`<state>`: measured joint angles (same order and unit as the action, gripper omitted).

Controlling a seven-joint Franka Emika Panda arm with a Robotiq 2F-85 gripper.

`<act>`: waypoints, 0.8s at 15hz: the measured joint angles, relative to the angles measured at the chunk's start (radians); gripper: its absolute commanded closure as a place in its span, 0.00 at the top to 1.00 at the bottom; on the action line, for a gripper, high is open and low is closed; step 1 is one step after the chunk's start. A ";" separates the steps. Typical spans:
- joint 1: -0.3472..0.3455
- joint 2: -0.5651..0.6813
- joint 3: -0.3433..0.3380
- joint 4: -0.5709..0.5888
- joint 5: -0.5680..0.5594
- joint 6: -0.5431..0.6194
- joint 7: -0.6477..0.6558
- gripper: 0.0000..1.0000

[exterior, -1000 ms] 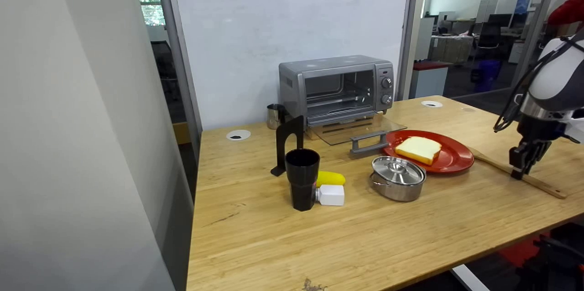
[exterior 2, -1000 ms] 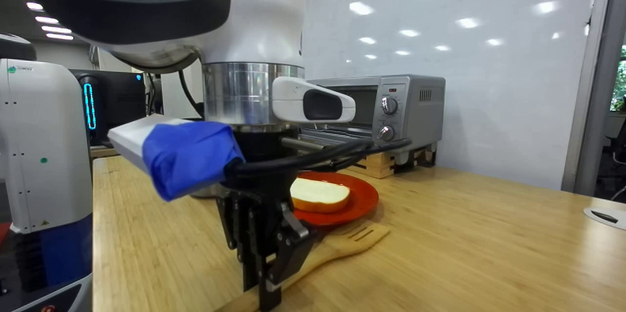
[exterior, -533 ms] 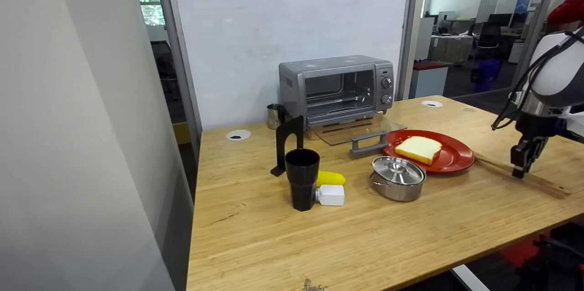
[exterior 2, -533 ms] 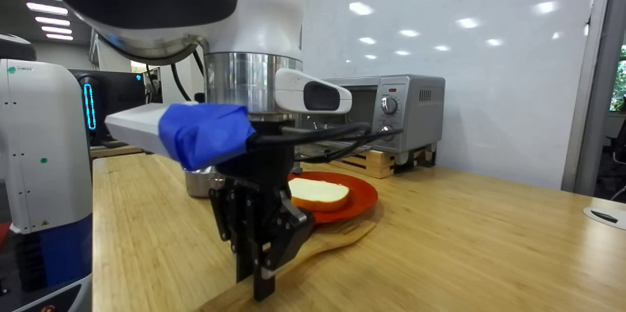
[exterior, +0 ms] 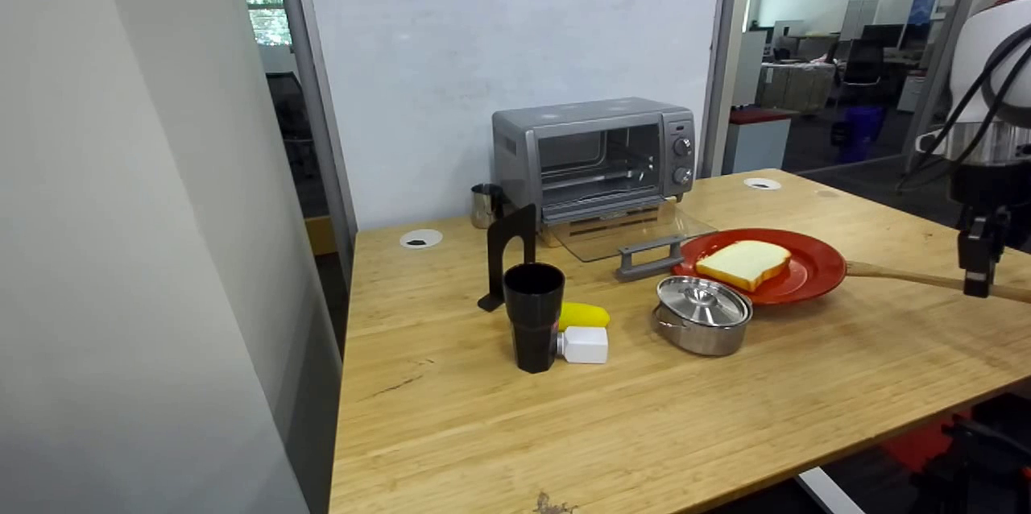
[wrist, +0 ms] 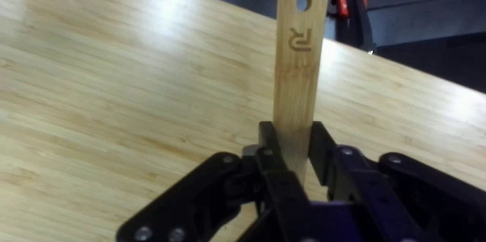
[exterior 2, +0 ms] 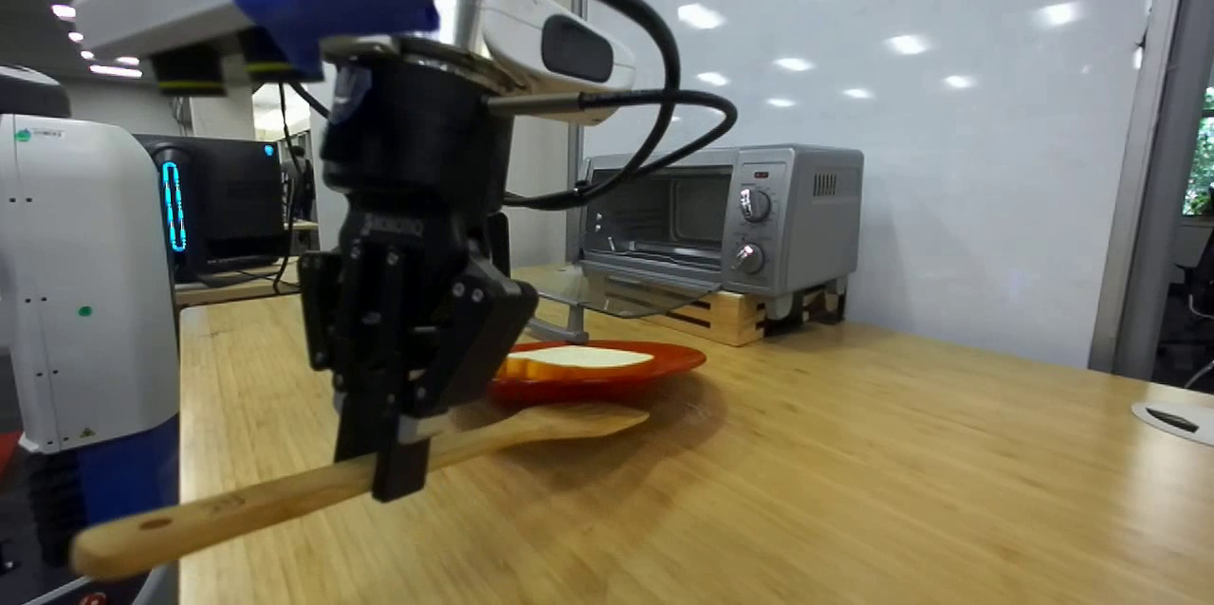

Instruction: Open the oven door, pick up the slice of bread from the red plate using the wooden spatula and put it in the oven, close the oven door

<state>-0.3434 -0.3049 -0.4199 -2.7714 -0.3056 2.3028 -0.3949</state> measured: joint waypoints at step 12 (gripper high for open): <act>-0.040 -0.236 0.024 0.000 -0.202 -0.601 -0.066 0.06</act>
<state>-0.3837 -0.5409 -0.3964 -2.7712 -0.5078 1.7015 -0.4607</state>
